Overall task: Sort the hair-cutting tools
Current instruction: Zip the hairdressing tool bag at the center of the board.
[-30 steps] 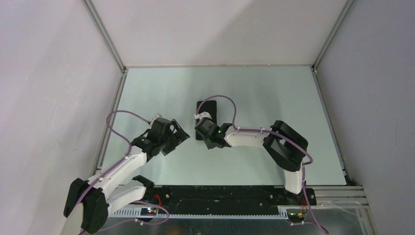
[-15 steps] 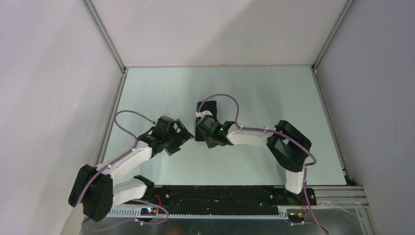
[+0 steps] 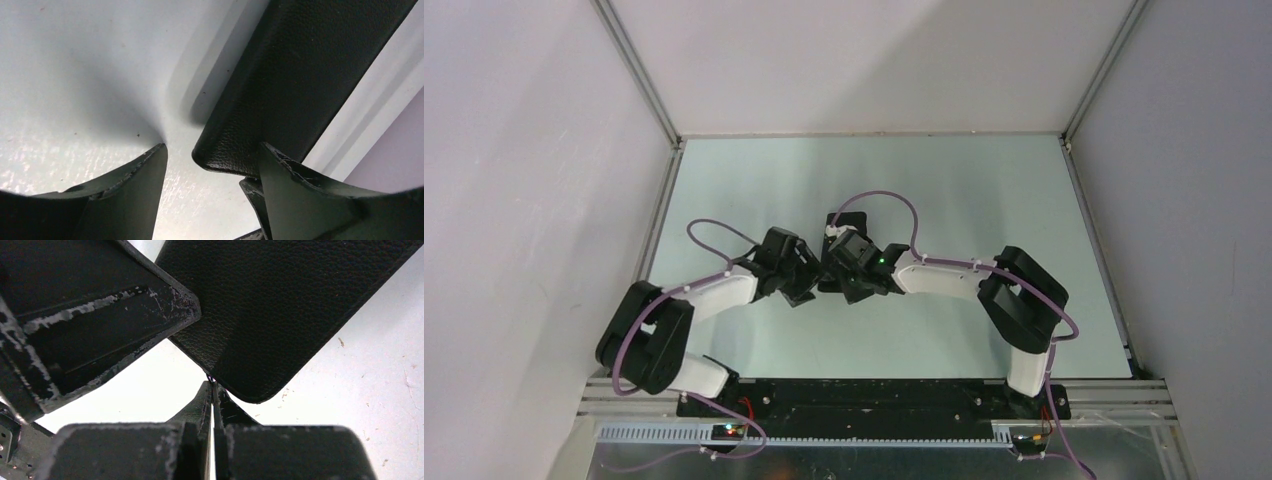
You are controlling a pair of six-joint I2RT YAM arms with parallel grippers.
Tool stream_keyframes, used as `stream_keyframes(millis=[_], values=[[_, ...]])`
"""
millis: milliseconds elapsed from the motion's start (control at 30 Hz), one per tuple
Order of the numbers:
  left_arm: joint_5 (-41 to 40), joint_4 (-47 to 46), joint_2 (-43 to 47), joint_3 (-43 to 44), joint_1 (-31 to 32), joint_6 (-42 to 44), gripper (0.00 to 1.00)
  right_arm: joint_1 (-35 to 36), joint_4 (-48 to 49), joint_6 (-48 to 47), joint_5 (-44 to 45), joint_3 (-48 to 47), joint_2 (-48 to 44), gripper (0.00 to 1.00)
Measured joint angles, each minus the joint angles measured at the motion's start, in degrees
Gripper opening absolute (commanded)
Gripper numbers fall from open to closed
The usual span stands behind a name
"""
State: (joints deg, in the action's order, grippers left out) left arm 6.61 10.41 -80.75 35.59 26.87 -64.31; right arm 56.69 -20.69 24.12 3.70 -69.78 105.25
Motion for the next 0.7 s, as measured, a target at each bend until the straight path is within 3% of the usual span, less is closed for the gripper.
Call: stream_keyframes(millis=[333,467,700], values=[[1.68,-3.58,-2.86,-0.17,0.85,-3.04,0.3,-0.31,-0.26,0.81,-0.35,0.81,0.0,0.0],[1.27,-3.69,-3.32,-0.2,1.46,-3.37,0.23,-0.5,-0.63,0.9,-0.33,1.38,0.0,0.0],[-0.02,-2.43,-4.85,1.42,2.47,-3.21,0.2,-1.99,-1.97,0.92,-1.05,1.42,0.0,0.0]])
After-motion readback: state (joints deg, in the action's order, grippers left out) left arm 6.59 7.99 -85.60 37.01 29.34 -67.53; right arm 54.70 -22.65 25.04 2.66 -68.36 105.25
